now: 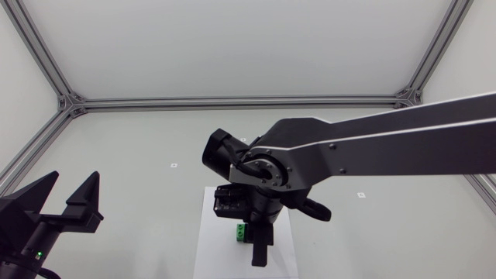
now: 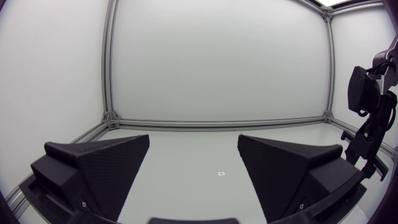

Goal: Pick up the orange 2x2 brick with the right arm and stack it on top of the green 2x2 brick in the center

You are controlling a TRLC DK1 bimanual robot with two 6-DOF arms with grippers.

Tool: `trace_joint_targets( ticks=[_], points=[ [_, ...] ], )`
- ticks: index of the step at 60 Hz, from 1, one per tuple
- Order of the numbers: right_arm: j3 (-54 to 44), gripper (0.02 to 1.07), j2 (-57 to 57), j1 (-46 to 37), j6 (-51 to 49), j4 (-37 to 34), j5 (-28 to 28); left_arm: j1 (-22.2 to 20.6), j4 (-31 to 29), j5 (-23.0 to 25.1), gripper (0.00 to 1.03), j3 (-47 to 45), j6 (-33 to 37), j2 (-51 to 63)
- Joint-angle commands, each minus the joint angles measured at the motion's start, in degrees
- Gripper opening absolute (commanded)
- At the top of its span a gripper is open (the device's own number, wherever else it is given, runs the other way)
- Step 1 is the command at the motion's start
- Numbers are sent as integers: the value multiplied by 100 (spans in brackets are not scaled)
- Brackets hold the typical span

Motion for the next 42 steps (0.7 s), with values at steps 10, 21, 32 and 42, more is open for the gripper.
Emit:
trace_joint_targets(
  ticks=[10,21,32,42],
  points=[
    [296,8,388,98,-114,93,91,16,-84,23,99,-235,75,-45],
    [384,8,590,115,-210,155,108,16,-84,23,99,-235,75,-45],
    [419,8,643,133,-298,163,117,16,-84,23,99,-235,75,-45],
    [454,8,705,151,-325,172,117,16,-84,23,99,-235,75,-45]
  ],
)
